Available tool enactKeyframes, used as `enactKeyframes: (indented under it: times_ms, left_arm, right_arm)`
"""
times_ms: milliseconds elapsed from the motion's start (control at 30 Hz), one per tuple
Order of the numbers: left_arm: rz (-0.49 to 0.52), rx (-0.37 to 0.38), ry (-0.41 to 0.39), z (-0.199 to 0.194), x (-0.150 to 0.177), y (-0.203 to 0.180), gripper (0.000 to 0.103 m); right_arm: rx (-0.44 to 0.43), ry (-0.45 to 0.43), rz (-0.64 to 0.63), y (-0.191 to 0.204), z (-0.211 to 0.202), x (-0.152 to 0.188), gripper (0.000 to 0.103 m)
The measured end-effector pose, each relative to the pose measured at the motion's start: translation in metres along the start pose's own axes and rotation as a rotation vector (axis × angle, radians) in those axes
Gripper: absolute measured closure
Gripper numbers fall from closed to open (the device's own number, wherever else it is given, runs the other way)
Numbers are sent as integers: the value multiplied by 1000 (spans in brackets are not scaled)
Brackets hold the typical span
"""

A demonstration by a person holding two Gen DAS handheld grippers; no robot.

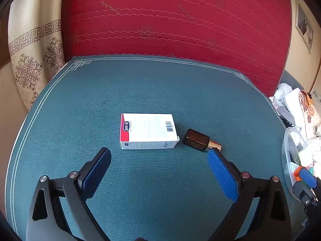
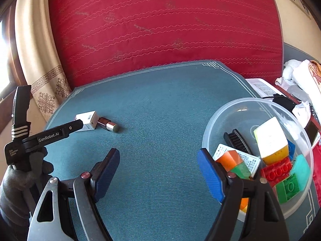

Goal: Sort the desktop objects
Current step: 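Grasp the white medicine box with the left tool while the right tool approaches the brown bottle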

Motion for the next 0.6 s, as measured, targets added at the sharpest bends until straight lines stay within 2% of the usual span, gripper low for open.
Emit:
enactKeyframes:
  times_ms: [100,133,600]
  left_arm:
    - [20,-7,6,8,-3,3,3]
    - [26,-6,6,10,-4,4,0]
    - [8,-26,30,43,-14,18,0]
  right_arm:
    - [-7,11,-7,4,4,2,20]
    - [-10,15,-9,5,6,3,20]
    - [-46,68,-41,23,29,9,20]
Point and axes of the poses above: each gripper's, at about its wrist camera, not at the fingertips, and z roughly the way its jaws point, y to its left, x to its underside, the point moved 7 cm from there along z, roughly the way its jaws point, and after that the axes turned 3 degrees about -x, right-handed, at the moved point
